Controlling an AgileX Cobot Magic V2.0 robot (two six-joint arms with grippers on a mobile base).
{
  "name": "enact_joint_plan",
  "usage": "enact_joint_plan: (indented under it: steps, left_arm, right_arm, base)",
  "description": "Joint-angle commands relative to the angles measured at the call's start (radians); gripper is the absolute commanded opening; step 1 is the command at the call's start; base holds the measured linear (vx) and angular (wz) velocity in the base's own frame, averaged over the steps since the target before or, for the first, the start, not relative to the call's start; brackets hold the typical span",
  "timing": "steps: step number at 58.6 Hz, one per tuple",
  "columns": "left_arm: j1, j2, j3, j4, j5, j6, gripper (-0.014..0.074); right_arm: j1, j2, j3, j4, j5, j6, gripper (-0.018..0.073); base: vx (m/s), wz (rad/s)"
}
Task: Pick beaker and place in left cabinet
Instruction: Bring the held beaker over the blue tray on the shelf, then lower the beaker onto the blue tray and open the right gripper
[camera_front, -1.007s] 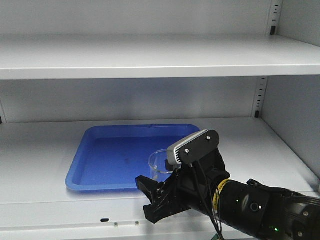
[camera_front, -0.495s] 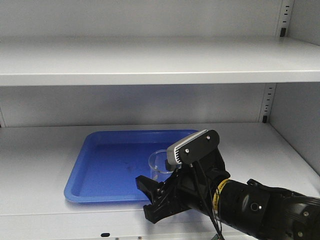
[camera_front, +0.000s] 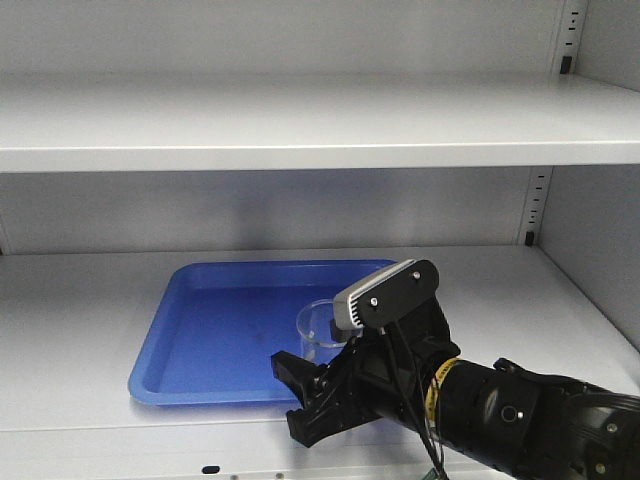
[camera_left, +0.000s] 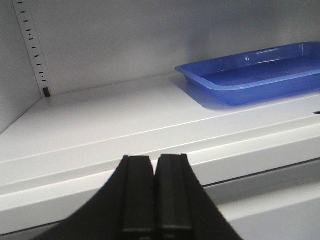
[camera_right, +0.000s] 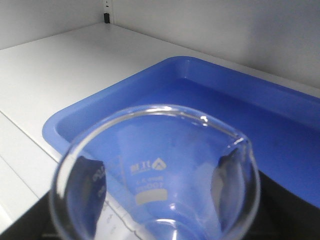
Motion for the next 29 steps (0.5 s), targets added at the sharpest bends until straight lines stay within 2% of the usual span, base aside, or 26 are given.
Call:
enact_joint_plan:
  steps: [1, 9, 17, 29]
  left_arm:
    - [-0.001, -0.019, 0.016, -0.003, -0.075, -0.003, 0.0001]
    - [-0.001, -0.019, 0.016, -0.003, -0.075, -0.003, 0.0001]
    - [-0.001, -0.019, 0.016, -0.003, -0.075, -0.003, 0.0001]
    - [-0.001, -0.019, 0.016, -0.003, -0.075, -0.003, 0.0001]
  right_arm:
    - [-0.003, -0.037, -0.034, 0.022, -0.075, -0.001, -0.0001]
    - [-0.05, -0.026, -0.034, 0.053, -0.076, -0.001, -0.0001]
    - [-0.109, 0.026, -0.072, 0.16, -0.077, -0.001, -0.0001]
    - [-0.116, 0.171, -0.232, 0.155, -0.069, -0.001, -0.0001]
  base:
    - [0.0, 0.0]
    - [0.0, 0.0]
    - [0.0, 0.0]
    - [0.0, 0.0]
